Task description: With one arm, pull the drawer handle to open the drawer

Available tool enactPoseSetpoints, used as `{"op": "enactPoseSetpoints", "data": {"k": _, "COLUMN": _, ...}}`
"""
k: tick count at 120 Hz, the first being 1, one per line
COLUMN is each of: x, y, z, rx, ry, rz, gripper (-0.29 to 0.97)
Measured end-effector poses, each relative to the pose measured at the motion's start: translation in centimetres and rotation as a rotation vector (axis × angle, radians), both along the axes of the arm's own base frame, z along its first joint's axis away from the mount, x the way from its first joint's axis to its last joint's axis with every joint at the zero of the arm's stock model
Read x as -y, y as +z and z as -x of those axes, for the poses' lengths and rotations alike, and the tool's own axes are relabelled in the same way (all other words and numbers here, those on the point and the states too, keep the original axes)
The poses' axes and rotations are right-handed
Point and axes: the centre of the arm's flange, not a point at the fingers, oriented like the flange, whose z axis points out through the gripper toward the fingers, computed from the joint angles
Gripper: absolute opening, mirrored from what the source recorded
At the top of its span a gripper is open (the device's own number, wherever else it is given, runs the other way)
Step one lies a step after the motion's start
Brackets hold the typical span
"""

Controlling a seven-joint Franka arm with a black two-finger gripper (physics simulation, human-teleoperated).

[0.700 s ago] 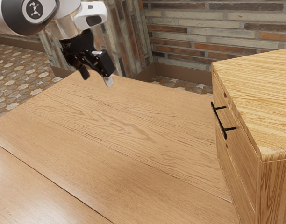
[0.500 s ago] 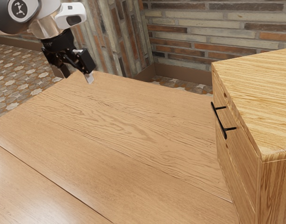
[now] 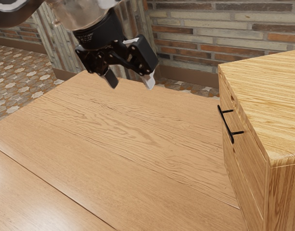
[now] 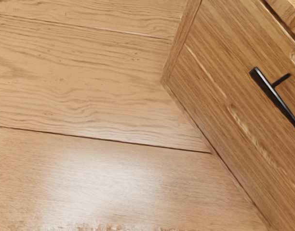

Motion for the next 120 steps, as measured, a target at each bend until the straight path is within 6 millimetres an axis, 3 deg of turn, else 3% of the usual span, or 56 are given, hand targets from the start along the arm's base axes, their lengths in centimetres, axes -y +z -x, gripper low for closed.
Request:
{"op": "enactPoseSetpoints", "data": {"k": 7, "x": -0.7, "y": -2.8, "z": 0.0, "rx": -0.03, "ry": 0.068, "rz": 0.021, "gripper": 0.66}}
{"op": "enactPoseSetpoints", "data": {"k": 13, "x": 0.3, "y": -4.8, "z": -0.1, "rx": -0.039, "ry": 0.089, "rz": 0.06, "gripper": 0.66}}
{"op": "enactPoseSetpoints", "data": {"k": 22, "x": 2.0, "y": -5.9, "z": -0.3, "rx": -0.031, "ry": 0.11, "rz": 0.113, "gripper": 0.66}}
{"op": "enactPoseSetpoints", "data": {"k": 35, "x": 3.5, "y": -6.6, "z": -0.5, "rx": -0.013, "ry": 0.149, "rz": 0.166, "gripper": 0.66}}
{"op": "enactPoseSetpoints", "data": {"k": 46, "x": 3.5, "y": -8.1, "z": -1.4, "rx": -0.001, "ry": 0.204, "rz": 0.213, "gripper": 0.66}}
{"op": "enactPoseSetpoints", "data": {"k": 73, "x": 3.3, "y": -9.9, "z": -4.7, "rx": 0.044, "ry": 0.311, "rz": 0.307, "gripper": 0.66}}
{"op": "enactPoseSetpoints", "data": {"k": 90, "x": 5.4, "y": -10.6, "z": -4.4, "rx": 0.06, "ry": 0.323, "rz": 0.355, "gripper": 0.66}}
{"op": "enactPoseSetpoints", "data": {"k": 120, "x": 4.7, "y": -11.5, "z": -4.9, "rx": 0.082, "ry": 0.406, "rz": 0.453, "gripper": 0.66}}
